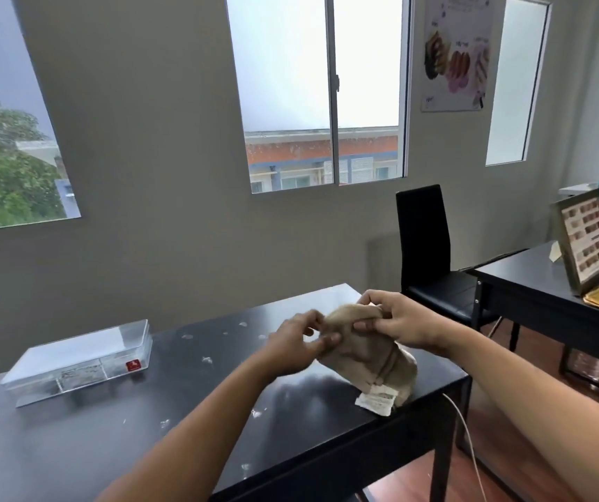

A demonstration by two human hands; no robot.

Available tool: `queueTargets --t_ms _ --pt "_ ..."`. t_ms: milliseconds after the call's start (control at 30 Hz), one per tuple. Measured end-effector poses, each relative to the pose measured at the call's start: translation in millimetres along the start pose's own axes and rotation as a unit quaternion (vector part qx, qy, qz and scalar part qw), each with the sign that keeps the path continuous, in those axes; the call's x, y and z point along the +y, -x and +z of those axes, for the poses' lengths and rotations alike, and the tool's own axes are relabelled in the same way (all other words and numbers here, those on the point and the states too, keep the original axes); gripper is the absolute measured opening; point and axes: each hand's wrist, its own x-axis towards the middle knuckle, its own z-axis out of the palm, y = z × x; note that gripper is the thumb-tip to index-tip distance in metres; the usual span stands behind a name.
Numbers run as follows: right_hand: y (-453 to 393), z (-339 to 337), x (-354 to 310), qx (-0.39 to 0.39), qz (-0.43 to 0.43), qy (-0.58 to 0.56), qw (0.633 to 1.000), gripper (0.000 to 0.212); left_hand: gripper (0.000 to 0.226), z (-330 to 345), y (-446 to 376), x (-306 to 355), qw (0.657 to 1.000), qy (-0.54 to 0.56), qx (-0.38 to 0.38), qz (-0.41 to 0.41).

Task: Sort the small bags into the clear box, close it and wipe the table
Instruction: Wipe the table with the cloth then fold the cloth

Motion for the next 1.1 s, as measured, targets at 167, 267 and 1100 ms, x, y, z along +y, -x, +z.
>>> queueTargets --t_ms 167,267,1100 --pt "-7 24 -22 -0.004 0.015 -0.048 0.999 0.019 0.035 -63 47 7 0.989 0.124 -0.073 0.018" --pt "-18 50 -30 -0.013 0.033 -0.018 0.999 0.022 0.031 -87 68 -2 0.990 0.122 -0.064 0.005" --pt "-106 233 -7 -0.161 -0.033 0.430 0.888 0.069 0.038 -121 215 -173 0.948 -0.210 0.202 -0.129"
